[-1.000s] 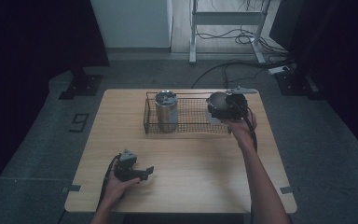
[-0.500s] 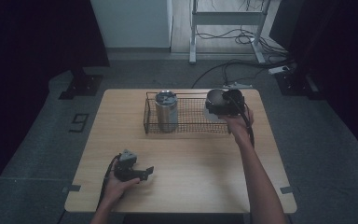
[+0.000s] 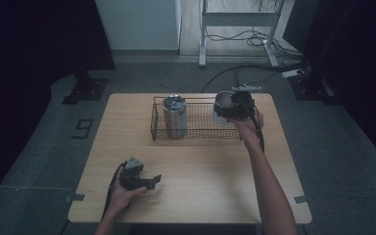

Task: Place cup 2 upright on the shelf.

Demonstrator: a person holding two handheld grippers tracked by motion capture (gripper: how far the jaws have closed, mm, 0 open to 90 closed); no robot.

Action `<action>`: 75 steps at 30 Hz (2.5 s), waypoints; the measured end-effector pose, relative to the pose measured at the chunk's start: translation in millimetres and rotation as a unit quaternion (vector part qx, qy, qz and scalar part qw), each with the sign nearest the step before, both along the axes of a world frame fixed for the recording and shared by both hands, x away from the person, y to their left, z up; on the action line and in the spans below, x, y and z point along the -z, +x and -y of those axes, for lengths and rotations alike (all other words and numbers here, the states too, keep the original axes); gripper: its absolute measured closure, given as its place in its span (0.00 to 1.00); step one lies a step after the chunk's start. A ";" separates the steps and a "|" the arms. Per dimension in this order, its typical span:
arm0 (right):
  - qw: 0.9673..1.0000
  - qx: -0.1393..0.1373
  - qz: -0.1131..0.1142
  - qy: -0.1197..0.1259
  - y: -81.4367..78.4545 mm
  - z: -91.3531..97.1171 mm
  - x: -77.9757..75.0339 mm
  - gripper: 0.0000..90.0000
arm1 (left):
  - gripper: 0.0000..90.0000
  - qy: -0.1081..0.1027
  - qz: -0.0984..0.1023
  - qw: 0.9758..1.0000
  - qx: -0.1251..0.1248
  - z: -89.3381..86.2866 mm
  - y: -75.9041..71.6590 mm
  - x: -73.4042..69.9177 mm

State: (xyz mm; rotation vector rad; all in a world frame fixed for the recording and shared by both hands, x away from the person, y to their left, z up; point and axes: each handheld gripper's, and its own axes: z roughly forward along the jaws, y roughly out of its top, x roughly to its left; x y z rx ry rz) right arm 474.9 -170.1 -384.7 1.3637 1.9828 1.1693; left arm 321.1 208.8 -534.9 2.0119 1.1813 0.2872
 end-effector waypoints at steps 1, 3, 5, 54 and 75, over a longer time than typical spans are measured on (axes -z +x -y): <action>1.000 0.001 0.000 0.001 0.6 -0.5 0.1 0.07 | 0.10 0.000 0.000 1.000 0.000 0.0 0.0 0.1; 1.000 0.001 -0.001 -0.002 2.1 -0.9 0.3 0.07 | 0.10 0.000 0.000 1.000 0.000 -0.1 0.1 0.1; 1.000 0.002 -0.001 -0.001 3.8 -1.3 0.4 0.07 | 0.10 0.000 0.000 1.000 0.000 -0.3 0.2 0.1; 0.999 0.011 -0.032 -0.026 62.0 -20.9 28.9 0.07 | 0.10 0.002 -0.006 1.000 0.004 -0.7 1.1 1.4; 0.998 0.011 -0.055 -0.032 71.5 -22.4 53.0 0.07 | 0.10 0.006 -0.009 1.000 0.002 -1.6 2.4 3.2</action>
